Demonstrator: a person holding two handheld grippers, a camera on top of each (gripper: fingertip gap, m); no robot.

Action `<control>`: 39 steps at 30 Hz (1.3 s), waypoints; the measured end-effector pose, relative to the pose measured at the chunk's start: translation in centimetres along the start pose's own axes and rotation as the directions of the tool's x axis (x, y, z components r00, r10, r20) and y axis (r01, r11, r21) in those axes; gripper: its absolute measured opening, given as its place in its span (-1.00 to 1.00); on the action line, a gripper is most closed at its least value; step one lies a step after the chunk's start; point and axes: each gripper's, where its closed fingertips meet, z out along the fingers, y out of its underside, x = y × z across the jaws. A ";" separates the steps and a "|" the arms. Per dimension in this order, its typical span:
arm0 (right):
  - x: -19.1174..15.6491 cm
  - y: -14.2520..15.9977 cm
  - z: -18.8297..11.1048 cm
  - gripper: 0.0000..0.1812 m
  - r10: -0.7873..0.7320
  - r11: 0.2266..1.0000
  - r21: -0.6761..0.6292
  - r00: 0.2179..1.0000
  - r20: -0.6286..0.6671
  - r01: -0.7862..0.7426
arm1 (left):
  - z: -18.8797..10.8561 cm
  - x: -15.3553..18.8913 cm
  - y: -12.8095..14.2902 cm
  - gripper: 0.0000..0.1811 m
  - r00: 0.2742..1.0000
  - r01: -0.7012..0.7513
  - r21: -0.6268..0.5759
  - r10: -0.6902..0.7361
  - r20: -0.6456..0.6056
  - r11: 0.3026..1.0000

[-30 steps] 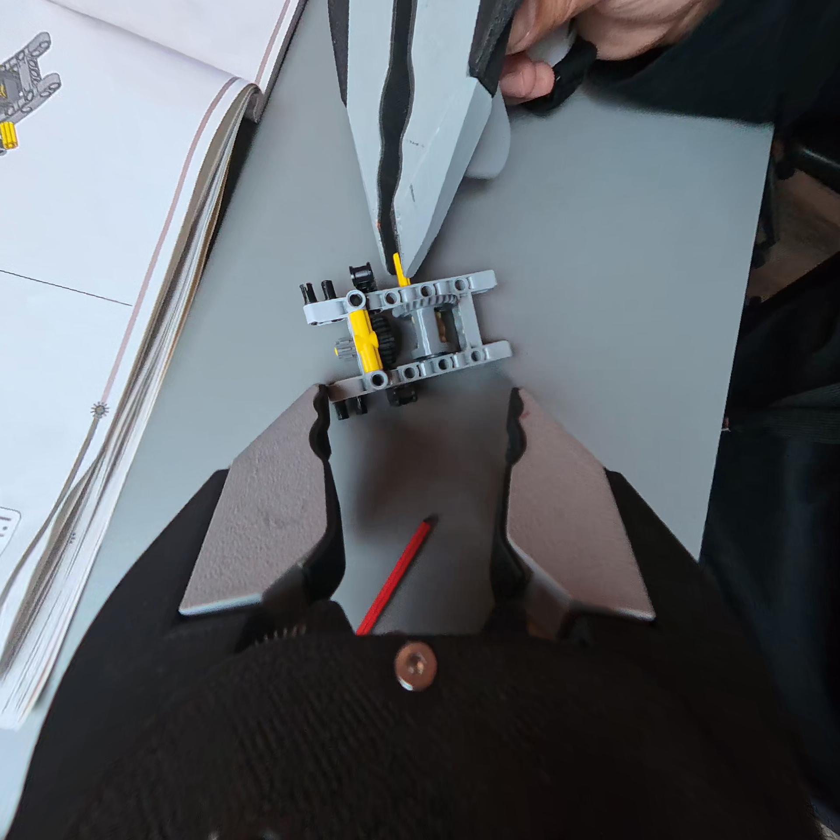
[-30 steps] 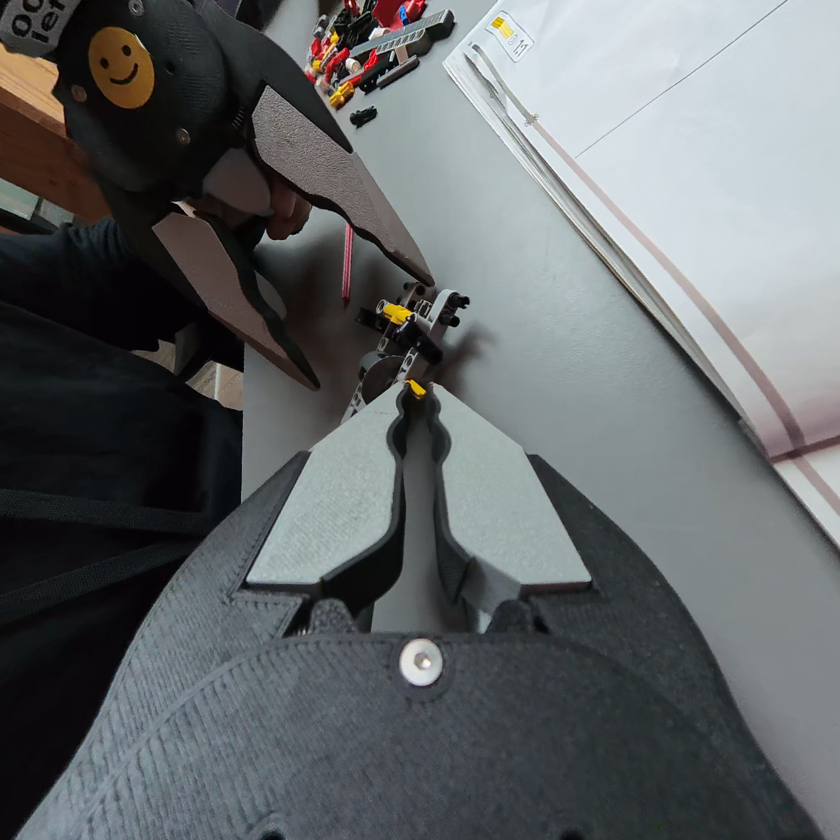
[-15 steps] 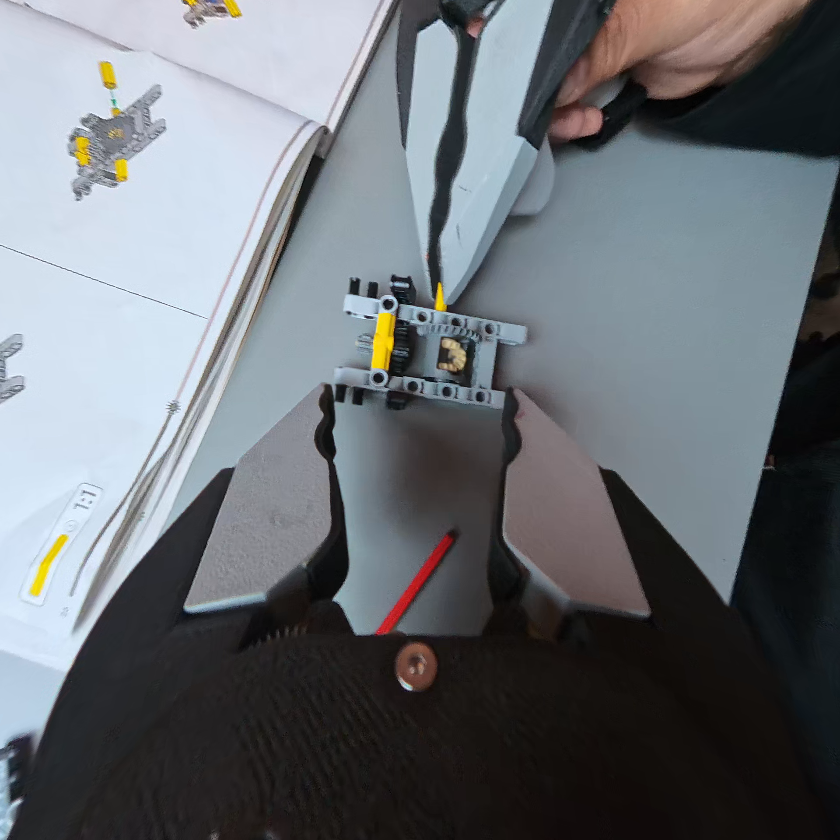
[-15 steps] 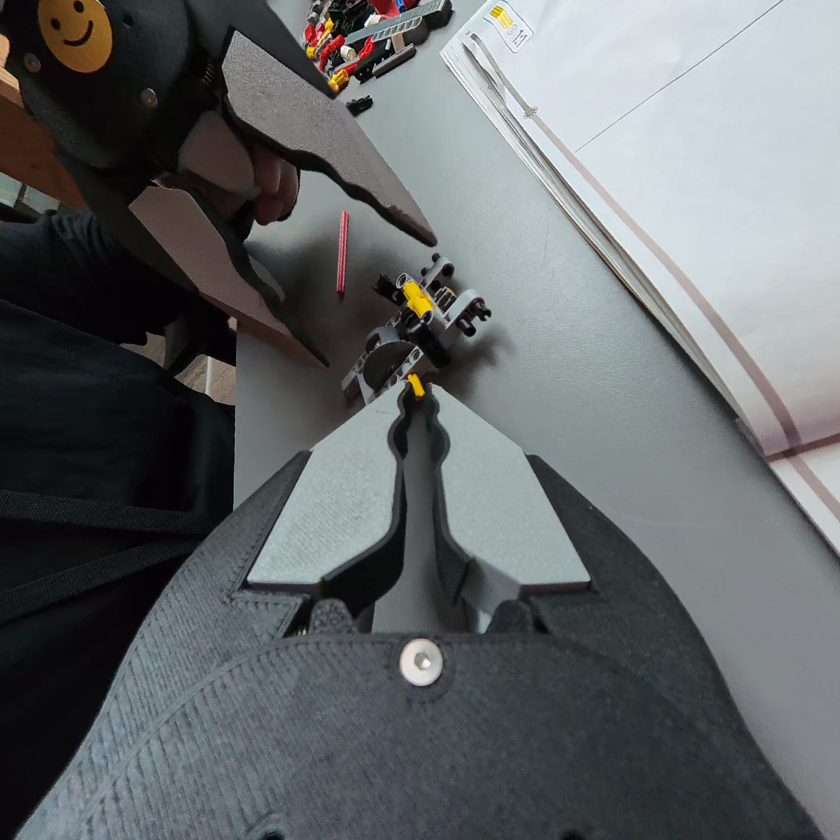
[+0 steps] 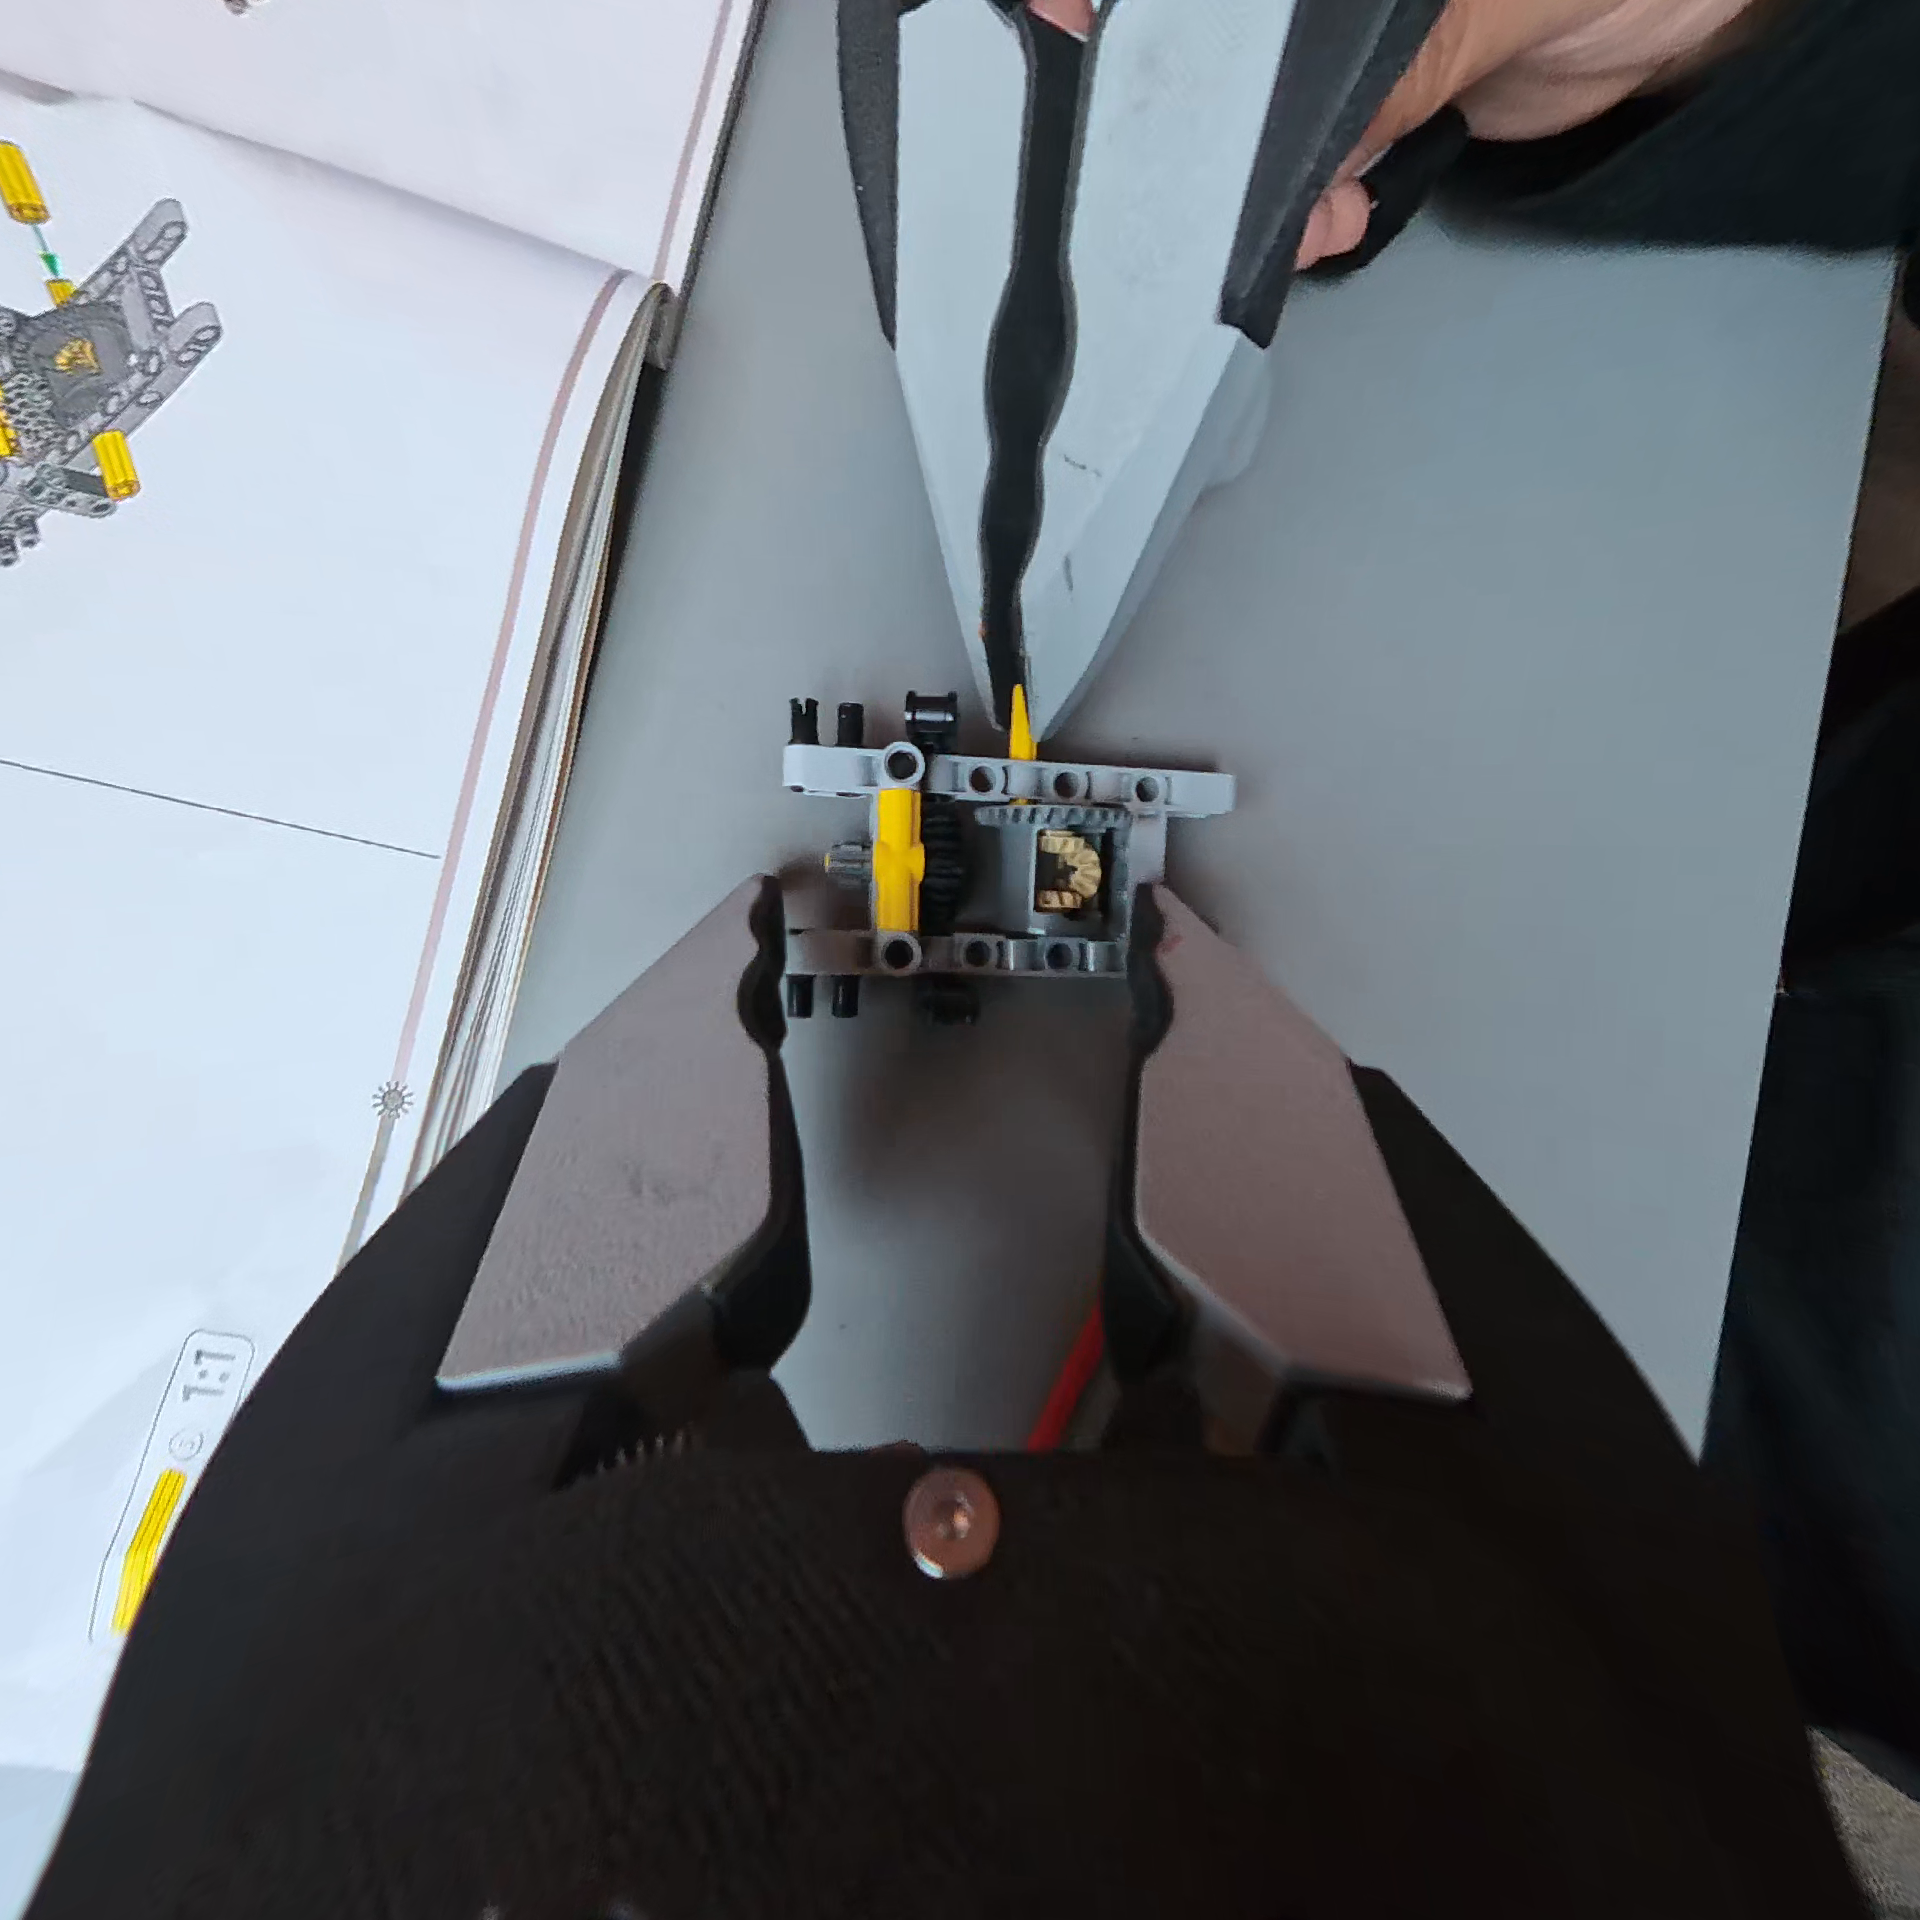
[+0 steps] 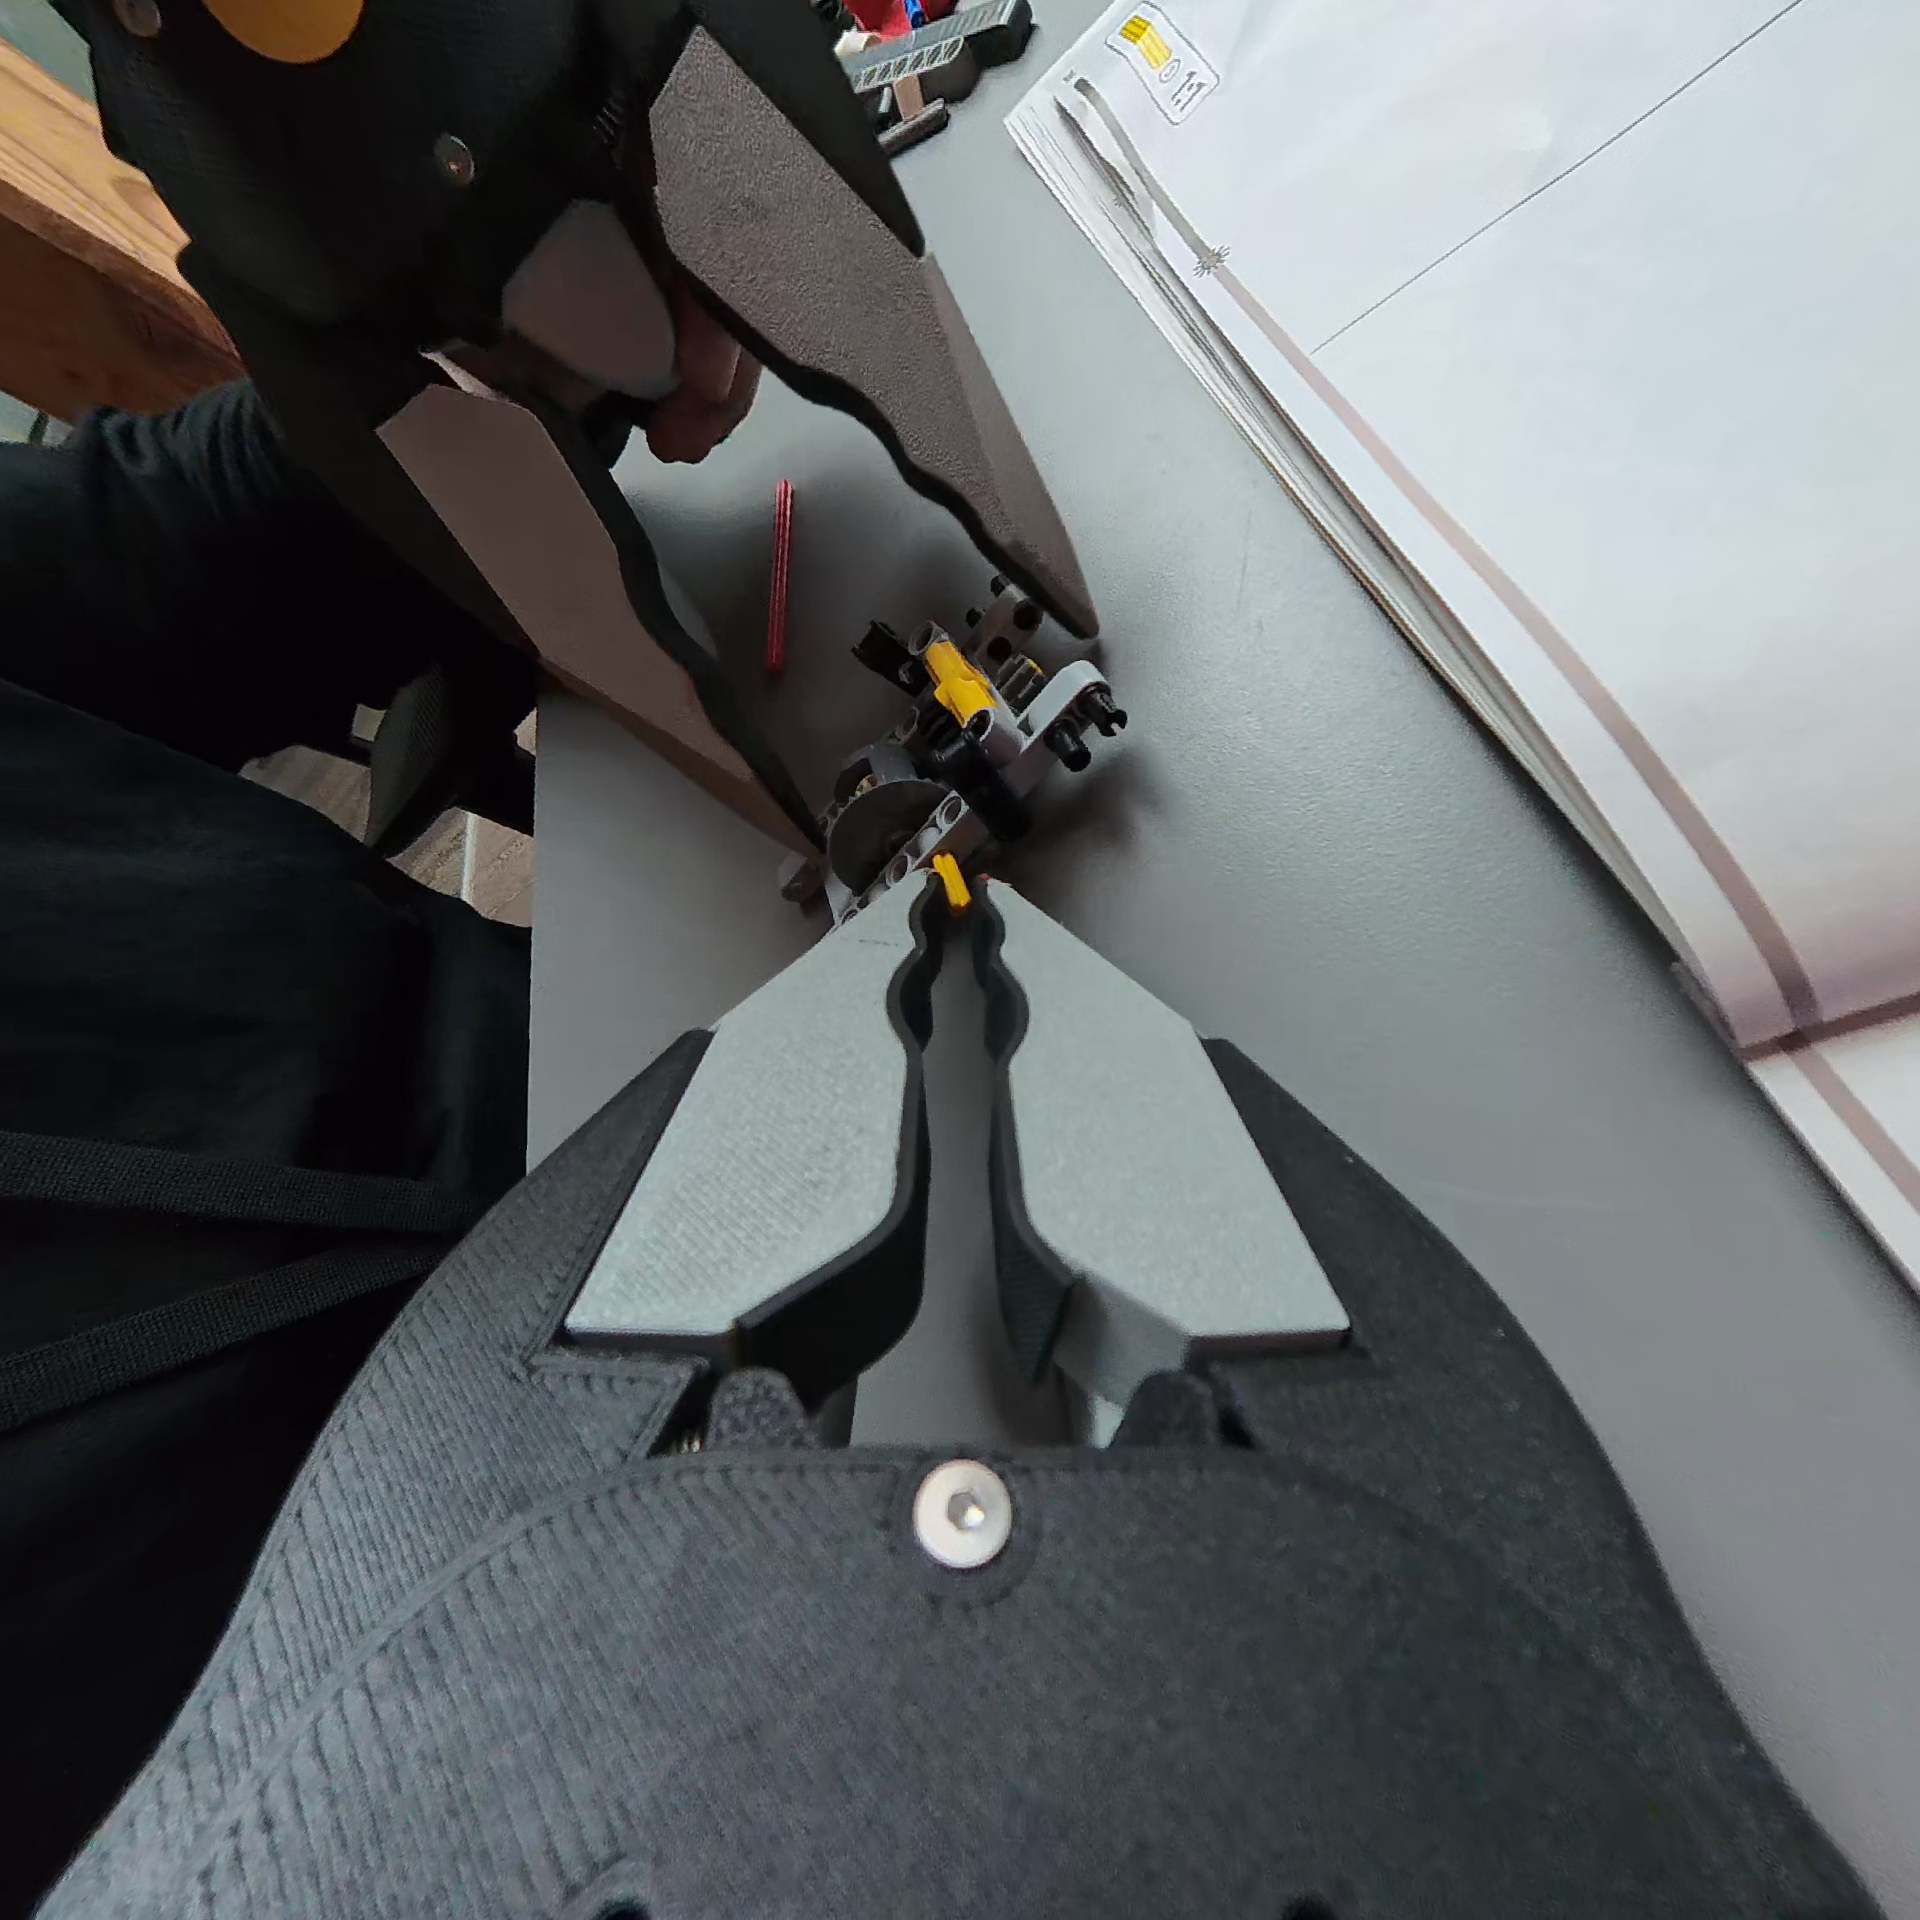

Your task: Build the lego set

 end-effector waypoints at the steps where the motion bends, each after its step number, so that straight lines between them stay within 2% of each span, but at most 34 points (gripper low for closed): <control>1: 0.0 0.0 0.0 -0.99 0.000 1.000 -0.001 1.000 0.001 0.000 | 0.0 0.0 0.1 -0.29 1.000 -0.007 -0.002 0.007 -0.003 1.000; 11: 0.1 -0.1 0.0 -0.99 -0.003 1.000 0.004 1.000 -0.001 0.003 | -0.6 0.2 -0.1 -0.51 0.996 0.031 0.047 -0.027 -0.081 0.998; 25: -0.2 0.1 -0.6 -0.99 0.027 1.000 0.008 0.999 0.038 -0.027 | -0.2 1.1 0.0 -0.46 0.996 0.047 0.060 -0.043 -0.079 0.997; 36: 0.3 0.1 -1.4 -0.98 0.020 1.000 0.021 0.999 0.030 -0.020 | 0.0 1.3 0.0 -0.54 0.993 0.061 0.069 -0.054 -0.102 0.996; 39: 0.5 0.1 -1.4 -0.81 0.024 0.999 0.022 0.999 0.022 -0.024 | 0.0 1.2 0.0 -0.53 0.993 0.069 0.072 -0.061 -0.102 0.995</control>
